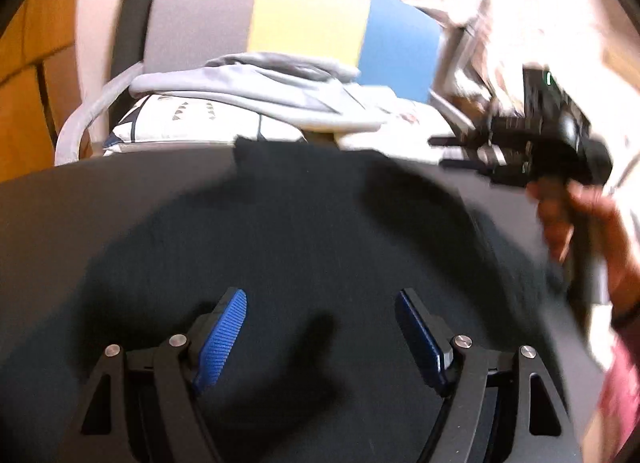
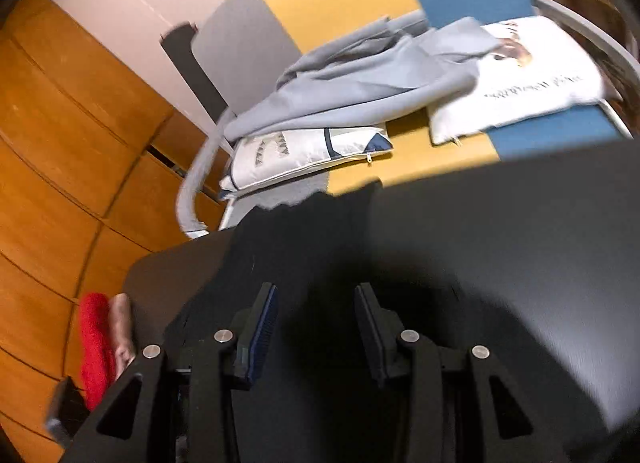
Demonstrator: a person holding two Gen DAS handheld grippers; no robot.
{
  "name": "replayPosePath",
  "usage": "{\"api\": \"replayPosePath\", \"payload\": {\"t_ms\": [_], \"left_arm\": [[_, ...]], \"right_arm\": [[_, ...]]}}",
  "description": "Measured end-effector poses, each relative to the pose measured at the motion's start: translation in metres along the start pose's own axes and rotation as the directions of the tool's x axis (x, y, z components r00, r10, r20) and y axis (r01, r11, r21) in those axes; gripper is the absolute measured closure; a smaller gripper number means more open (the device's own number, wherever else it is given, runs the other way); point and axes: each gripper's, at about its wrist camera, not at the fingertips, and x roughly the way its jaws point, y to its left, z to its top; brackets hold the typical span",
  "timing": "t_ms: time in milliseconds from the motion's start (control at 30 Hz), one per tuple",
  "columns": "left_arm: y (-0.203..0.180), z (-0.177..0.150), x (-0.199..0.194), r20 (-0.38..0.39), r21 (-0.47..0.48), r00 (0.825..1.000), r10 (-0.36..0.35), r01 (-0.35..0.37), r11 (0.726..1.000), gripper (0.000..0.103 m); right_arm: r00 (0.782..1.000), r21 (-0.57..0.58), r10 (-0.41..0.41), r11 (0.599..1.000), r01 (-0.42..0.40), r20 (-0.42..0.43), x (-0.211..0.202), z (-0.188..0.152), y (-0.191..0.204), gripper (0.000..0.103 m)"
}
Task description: Fold clothes
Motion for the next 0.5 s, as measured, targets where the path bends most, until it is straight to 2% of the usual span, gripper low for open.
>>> {"api": "replayPosePath", "payload": {"t_ms": [33, 100, 167, 233, 367, 433, 500], "left_arm": [[0.011, 0.018, 0.008, 0.003, -0.038, 1.000, 0.011, -0.011, 0.999, 0.017], [0.032, 0.052, 0.031, -0.010, -0.098, 0.999, 0.041, -0.042, 0.994, 0.011], [0.049, 0.083, 0.056, -0.041, -0.135, 0.997, 0.065, -0.070, 0.988, 0.011], [0.060, 0.106, 0.083, -0.089, -0.156, 0.994, 0.056, -0.069, 0.985, 0.010], [0.067, 0.126, 0.128, -0.207, -0.223, 0.978, -0.019, -0.028, 0.974, 0.010], [0.060, 0.133, 0.138, -0.193, -0.200, 0.981, -0.026, -0.014, 0.980, 0.003], [0.055, 0.141, 0.150, -0.201, -0.183, 0.979, -0.037, 0.000, 0.983, 0.003]], "right_arm": [[1.000, -0.005, -0.023, 1.000, 0.023, -0.017, 0.014, 0.014, 0.002, 0.062], [0.997, -0.010, -0.065, 0.998, 0.064, -0.050, 0.040, 0.039, 0.005, 0.062], [0.993, 0.006, -0.091, 0.996, 0.092, -0.076, 0.062, 0.052, -0.002, 0.062], [0.987, 0.000, -0.122, 0.992, 0.123, -0.108, 0.085, 0.065, -0.009, 0.062], [0.981, -0.019, -0.141, 0.990, 0.140, -0.131, 0.115, 0.082, -0.016, 0.062], [0.980, -0.027, -0.137, 0.991, 0.134, -0.142, 0.122, 0.086, -0.015, 0.061], [0.977, -0.042, -0.146, 0.989, 0.141, -0.157, 0.131, 0.090, -0.014, 0.061]]}}
